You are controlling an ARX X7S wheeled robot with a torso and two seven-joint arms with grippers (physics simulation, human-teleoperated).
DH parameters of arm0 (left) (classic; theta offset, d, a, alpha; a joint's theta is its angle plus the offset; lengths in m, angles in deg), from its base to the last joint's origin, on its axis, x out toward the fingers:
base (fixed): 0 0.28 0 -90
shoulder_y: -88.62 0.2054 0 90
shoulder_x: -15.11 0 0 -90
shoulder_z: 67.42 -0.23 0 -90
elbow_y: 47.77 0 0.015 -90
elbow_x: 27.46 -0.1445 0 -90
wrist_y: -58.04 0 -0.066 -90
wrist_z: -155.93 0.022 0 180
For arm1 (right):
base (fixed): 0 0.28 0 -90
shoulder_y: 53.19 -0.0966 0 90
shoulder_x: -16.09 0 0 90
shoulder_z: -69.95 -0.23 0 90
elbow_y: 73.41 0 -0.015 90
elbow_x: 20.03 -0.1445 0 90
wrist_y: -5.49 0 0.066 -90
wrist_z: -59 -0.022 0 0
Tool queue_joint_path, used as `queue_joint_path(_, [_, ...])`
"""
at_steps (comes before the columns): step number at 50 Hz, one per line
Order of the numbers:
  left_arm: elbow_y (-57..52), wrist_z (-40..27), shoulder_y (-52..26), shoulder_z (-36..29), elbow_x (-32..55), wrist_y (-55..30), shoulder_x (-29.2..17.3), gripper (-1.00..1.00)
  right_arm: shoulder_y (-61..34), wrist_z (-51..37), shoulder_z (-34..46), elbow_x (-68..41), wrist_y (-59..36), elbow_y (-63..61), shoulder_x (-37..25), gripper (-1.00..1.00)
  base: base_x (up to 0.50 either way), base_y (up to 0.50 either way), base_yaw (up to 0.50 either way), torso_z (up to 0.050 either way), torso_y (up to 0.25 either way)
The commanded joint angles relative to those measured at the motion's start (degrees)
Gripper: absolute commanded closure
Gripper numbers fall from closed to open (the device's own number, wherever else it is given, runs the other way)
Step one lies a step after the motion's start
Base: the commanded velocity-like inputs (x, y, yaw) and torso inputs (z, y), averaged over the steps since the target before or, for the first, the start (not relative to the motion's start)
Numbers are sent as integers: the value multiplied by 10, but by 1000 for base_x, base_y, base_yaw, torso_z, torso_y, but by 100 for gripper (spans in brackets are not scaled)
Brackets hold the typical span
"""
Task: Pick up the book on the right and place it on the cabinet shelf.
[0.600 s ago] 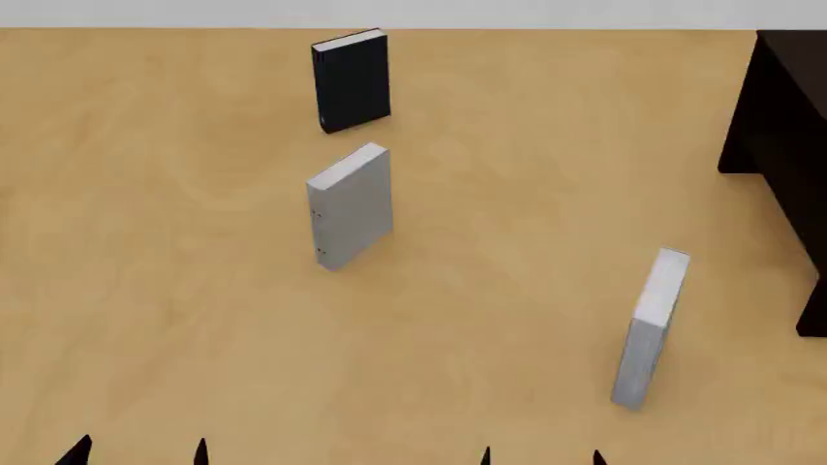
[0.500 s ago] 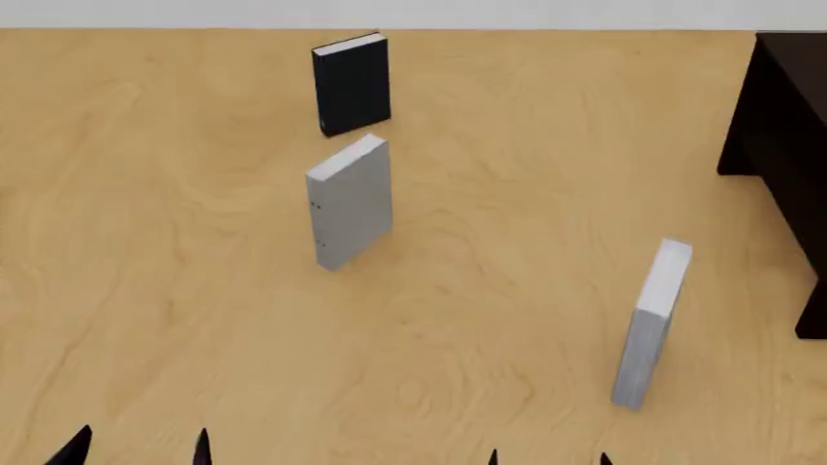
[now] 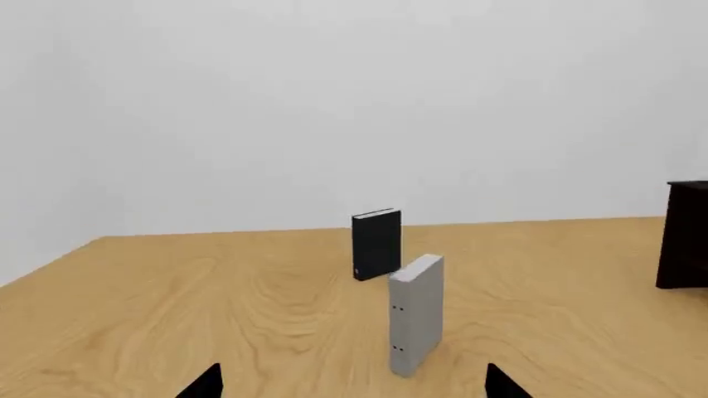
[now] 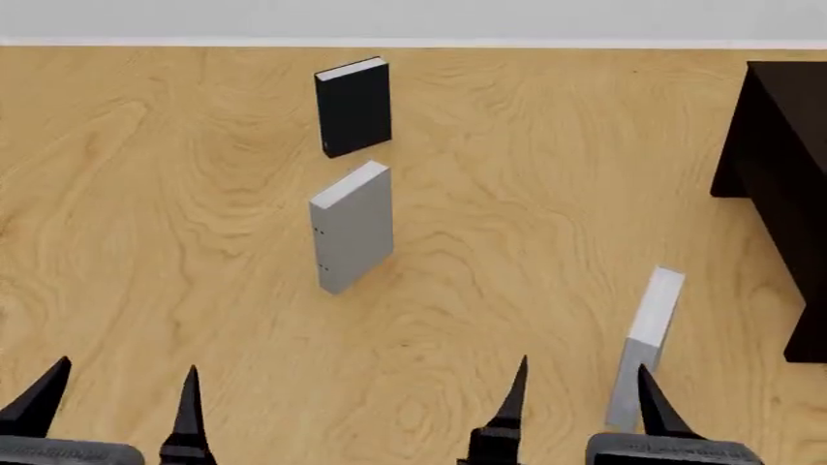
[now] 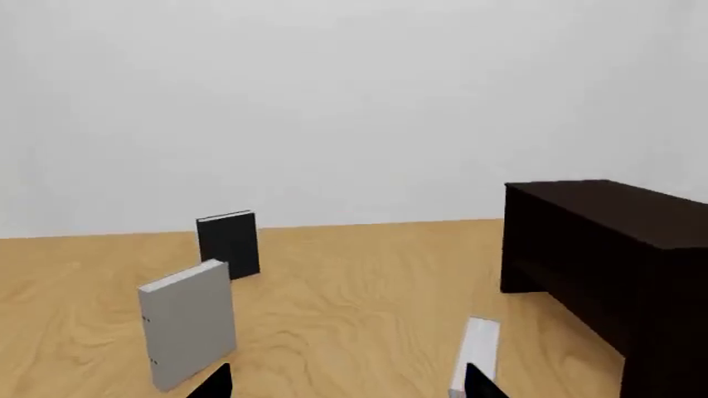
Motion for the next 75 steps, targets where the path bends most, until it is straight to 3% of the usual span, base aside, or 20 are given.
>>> queue_joint_path(1, [-104, -12, -57, 0, 17, -115, -14, -100, -49, -11, -32, -54, -74, -86, -19, -100, 0, 0, 0, 50, 0])
queue_joint_path(10, [-115, -19, -77, -20, 2, -142, -32, -100, -55, -5, -36, -54, -52, -64, -37, -100, 60, -49, 0, 50, 0])
queue_joint_path(21, [-109, -14, -74, -1, 48, -136, -27, -100, -46, -2, -39, -70, -63, -88, -51, -100, 408, -277, 0, 48, 0])
queue_joint_path(60, [-102, -35, -68, -32, 44, -120, -51, -100, -44, -14, -27, -99, -71, -80, -65, -100, 468, -210, 0, 0, 0])
queue_joint_path(75, [-97, -41, -71, -38, 48, -119, -56, -100, -46, -27, -20, -102, -70, -79, -70, -100, 139, 0, 0, 0, 1])
